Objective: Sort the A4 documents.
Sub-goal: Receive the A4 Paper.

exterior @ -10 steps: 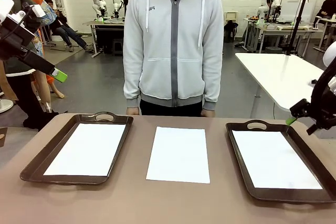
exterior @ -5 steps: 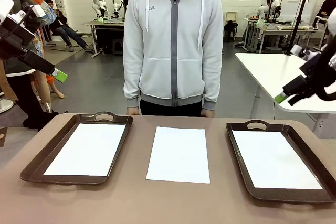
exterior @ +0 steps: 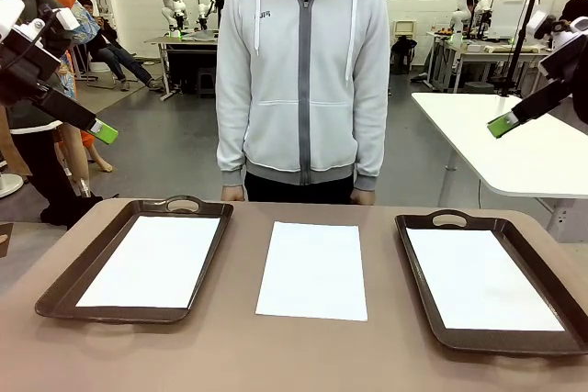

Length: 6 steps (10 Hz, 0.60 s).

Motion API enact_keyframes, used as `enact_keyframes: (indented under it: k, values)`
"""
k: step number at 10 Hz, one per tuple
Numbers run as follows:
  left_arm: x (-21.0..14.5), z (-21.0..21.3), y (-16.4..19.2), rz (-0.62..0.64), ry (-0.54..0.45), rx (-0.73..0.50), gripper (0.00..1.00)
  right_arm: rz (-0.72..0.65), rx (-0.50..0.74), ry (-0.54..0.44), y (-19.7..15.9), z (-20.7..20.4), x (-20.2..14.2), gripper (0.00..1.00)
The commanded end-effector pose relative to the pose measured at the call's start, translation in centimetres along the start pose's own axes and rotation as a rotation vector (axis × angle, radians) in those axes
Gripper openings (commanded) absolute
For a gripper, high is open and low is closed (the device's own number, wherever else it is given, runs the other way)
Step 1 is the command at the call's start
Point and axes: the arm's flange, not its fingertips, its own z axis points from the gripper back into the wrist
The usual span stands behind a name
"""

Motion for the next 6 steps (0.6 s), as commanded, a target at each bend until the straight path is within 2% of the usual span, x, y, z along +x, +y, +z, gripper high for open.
enact_keyframes:
  k: [1, 6]
  values:
    - [0.05, -0.10, 0.11, 0.006, -0.009, 0.000, 1.00, 0.043, 0.014, -0.042, 0.32, -1.08, -0.95, 1.00]
    - [0.05, -0.10, 0.11, 0.006, -0.009, 0.000, 1.00, 0.031, 0.046, -0.070, 0.46, -1.12, -1.07, 1.00]
